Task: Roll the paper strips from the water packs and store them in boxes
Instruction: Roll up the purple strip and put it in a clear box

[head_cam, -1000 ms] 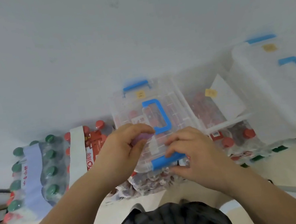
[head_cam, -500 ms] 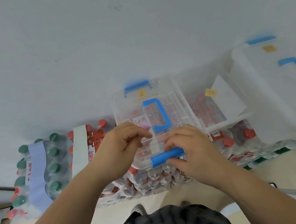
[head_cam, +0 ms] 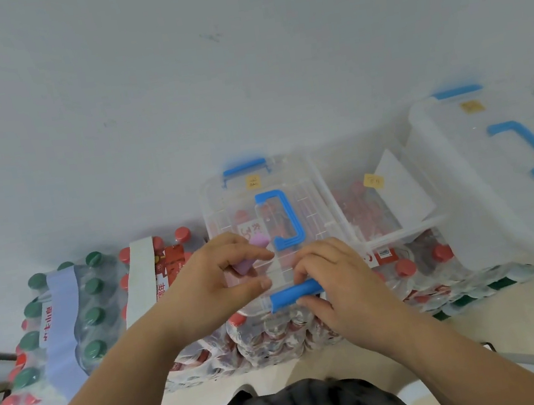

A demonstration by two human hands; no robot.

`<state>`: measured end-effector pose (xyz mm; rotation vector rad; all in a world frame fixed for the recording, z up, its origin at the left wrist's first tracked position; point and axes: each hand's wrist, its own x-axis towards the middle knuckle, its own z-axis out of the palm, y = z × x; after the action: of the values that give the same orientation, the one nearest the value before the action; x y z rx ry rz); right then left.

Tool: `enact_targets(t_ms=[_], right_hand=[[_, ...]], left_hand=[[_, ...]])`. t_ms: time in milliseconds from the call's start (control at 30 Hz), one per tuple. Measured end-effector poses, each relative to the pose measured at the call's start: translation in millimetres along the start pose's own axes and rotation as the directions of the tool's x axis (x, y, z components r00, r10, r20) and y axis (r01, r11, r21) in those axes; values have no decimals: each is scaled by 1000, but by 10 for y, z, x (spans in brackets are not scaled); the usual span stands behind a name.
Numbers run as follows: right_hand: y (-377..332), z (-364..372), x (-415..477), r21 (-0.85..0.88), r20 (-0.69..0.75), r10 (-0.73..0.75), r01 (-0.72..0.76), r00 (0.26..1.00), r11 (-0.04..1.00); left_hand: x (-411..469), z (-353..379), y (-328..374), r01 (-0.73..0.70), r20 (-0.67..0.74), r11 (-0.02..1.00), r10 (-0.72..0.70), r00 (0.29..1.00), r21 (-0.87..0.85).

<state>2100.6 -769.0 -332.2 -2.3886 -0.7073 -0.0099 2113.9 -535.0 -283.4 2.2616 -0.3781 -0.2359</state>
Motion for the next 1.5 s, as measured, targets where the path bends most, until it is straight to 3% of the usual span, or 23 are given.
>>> enact_targets(t_ms=[267, 467, 667, 833, 933, 1000, 1067, 1167, 1267, 1367, 1433, 1500], right_hand=[[85, 146, -95, -14, -109, -96, 95, 989, 995], [73, 364, -168, -154, -245, -250, 217, 937, 964], [-139, 353, -131, -115, -45, -232, 226, 972, 967], [-282, 144, 128, 34, -109, -31, 35, 994, 999], [-258, 7, 589, -159, -88, 3, -17, 996, 987], [-265, -23, 920, -286, 67, 207, -180, 976, 941], [-282, 72, 1139, -367, 174, 423, -340, 889, 866], [-326, 292, 1193, -508, 184, 495, -349, 849, 788], [-394, 317, 1116, -520, 207, 386, -233, 899, 822], [-424, 300, 1047, -447, 348, 159, 14, 924, 895], [-418, 312, 1045, -384, 408, 33, 138, 912, 913], [-435, 311, 1060, -363, 402, -11, 170, 916, 916]], left_hand=[[-142, 83, -59, -166, 69, 922, 151, 986, 350], [-187, 78, -119, -199, 44, 881, 200, 979, 430], [-336, -92, -300, -227, 7, 879, 247, 969, 419], [-368, -242, -333, -232, -28, 935, 248, 968, 267], [-274, -339, -341, -236, -147, 956, 262, 954, 175], [-125, -414, -409, -192, -283, 958, 249, 926, 214], [52, -501, -506, -130, -385, 963, 216, 897, 237], [251, -617, -638, -75, -422, 960, 188, 887, 271], [316, -723, -726, -75, -440, 962, 189, 878, 264], [335, -845, -814, -62, -439, 964, 175, 881, 260], [332, -914, -885, 13, -406, 970, 90, 910, 244], [307, -952, -967, 139, -345, 979, -81, 935, 147]])
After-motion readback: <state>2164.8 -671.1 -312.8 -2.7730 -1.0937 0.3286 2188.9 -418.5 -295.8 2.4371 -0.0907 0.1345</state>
